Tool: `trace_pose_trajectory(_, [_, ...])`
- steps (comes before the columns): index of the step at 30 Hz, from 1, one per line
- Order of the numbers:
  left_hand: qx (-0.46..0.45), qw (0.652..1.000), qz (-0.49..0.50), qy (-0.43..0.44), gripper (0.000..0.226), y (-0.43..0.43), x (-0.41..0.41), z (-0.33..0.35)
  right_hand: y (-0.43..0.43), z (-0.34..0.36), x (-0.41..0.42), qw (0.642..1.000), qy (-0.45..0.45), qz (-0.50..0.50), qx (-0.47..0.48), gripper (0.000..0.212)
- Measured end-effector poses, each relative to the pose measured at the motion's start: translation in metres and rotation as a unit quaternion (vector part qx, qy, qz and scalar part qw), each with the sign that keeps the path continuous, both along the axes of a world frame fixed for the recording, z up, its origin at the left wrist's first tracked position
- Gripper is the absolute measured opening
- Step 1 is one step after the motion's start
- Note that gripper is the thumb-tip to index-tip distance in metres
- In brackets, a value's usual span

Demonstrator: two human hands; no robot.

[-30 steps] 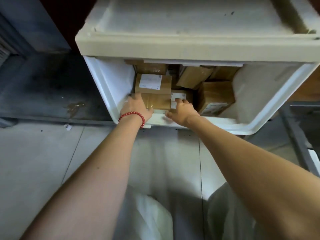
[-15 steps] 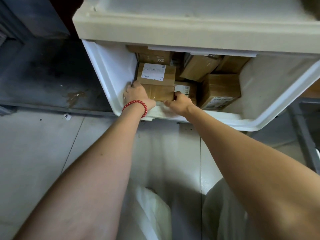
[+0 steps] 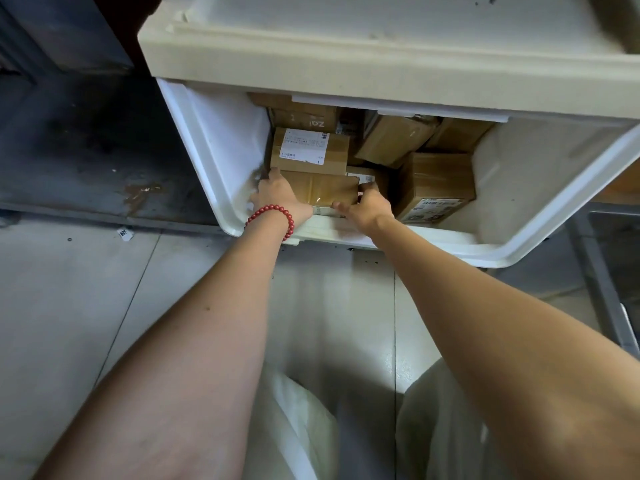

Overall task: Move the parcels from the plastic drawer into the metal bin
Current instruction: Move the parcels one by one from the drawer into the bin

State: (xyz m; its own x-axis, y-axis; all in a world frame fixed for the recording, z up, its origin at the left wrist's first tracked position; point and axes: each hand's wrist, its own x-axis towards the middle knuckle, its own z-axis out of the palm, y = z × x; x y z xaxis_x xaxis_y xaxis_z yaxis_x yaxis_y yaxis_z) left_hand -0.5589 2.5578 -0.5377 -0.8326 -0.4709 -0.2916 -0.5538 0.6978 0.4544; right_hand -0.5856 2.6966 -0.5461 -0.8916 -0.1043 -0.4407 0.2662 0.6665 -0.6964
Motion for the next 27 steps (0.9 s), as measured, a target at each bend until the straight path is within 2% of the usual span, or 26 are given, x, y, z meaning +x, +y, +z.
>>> trace_pose_trajectory(3, [0.063,0.996,0.056,0.000,0.099,0.011,0.000,0.001,-0.002,-0.002,0.000,0.998,-0.008,0.014,0.061,0.067])
trace_pose_trajectory(6, [0.084,0.989,0.123,-0.008,0.087,0.015,-0.002,-0.001,-0.002,-0.003,0.001,0.996,-0.011,0.032,0.086,0.061])
trace_pose_trajectory(13, [0.057,0.994,0.095,0.009,0.069,0.011,0.002,0.002,0.008,0.000,0.000,0.998,-0.028,0.042,0.034,0.065])
trace_pose_trajectory(22, [0.074,0.991,0.080,0.078,0.084,0.019,0.014,0.023,0.019,0.024,0.012,1.000,0.016,0.016,-0.015,0.068])
trace_pose_trajectory(27, [0.131,0.981,0.082,0.120,0.082,0.017,0.033,0.039,0.029,0.047,0.026,0.997,0.072,0.029,-0.027,0.066])
